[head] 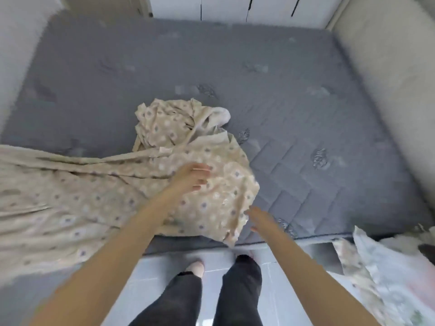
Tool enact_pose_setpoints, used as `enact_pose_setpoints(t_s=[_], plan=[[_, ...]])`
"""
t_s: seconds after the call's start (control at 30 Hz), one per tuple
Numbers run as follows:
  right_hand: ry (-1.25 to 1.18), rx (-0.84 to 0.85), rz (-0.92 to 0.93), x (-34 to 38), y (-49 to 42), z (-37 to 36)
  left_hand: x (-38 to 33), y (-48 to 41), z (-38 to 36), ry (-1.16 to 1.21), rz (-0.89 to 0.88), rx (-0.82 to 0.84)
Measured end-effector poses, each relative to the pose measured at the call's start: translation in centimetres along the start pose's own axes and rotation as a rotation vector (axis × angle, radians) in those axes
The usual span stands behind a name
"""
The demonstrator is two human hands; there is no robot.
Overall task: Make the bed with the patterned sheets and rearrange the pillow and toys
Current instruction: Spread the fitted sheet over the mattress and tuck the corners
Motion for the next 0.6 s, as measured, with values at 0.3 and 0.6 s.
enact_pose_setpoints(t_s=[0.3, 0.6], plan=[[-0.051, 0.176, -0.203, 2.9, -7.6, 0.6, 2.6, -1.5, -0.3, 0.041, 0.116, -0.313], [0.064, 0.503, -0.122, 9.2, -5.9, -1.3, 2.4, 2.2, -0.6, 0.141, 0.086, -0.526]])
Point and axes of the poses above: each hand's wrist, its own y-axis away from the middle knuckle, its own z-axis out of the back of the hand, x = y × z, the point moved 9 cm from there along -y, towards the middle knuckle, and after that the axes turned 11 degrees about -z, right-handed, at the moved point
